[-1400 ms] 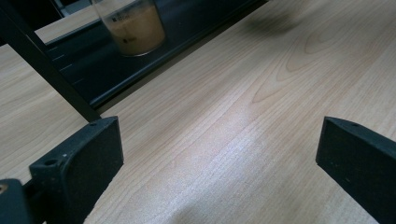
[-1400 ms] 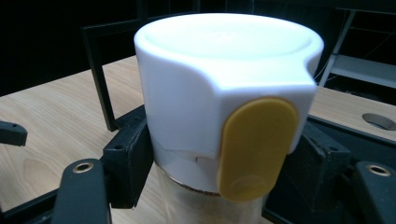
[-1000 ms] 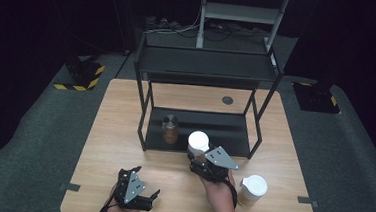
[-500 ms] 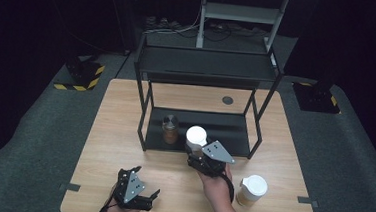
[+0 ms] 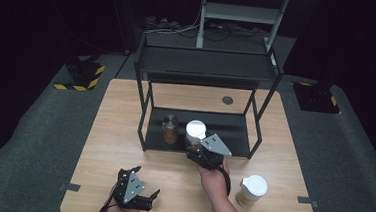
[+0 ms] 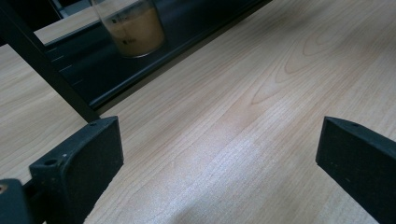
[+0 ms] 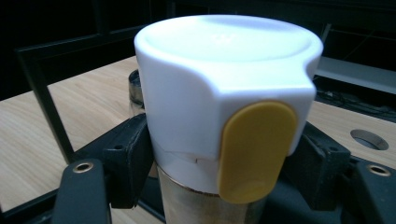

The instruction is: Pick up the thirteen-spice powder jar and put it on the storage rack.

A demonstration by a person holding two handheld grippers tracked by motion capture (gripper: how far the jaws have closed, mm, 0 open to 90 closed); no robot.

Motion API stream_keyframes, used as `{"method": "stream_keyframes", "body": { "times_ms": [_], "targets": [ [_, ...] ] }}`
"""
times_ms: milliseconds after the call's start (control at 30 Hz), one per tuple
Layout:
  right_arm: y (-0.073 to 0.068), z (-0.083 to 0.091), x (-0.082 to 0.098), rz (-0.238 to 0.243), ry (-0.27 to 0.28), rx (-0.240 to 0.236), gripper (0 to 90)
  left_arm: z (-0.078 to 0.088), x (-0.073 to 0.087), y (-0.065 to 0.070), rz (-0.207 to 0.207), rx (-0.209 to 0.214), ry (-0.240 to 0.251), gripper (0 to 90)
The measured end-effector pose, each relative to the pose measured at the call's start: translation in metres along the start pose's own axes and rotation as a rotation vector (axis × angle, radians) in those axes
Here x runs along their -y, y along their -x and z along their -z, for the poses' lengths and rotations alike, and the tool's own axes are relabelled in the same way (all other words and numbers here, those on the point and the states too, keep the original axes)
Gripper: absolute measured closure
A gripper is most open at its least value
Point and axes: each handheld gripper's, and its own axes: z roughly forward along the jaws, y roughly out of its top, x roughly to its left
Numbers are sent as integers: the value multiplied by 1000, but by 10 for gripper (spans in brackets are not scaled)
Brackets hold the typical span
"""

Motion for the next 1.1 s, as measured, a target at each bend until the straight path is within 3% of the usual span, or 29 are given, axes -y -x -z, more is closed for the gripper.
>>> {"method": "stream_keyframes", "body": {
  "times_ms": [1100],
  "targets": [
    [7, -45, 0, -16, -28, 51, 301, 1, 3, -2, 15, 1, 15, 11]
  ]
}}
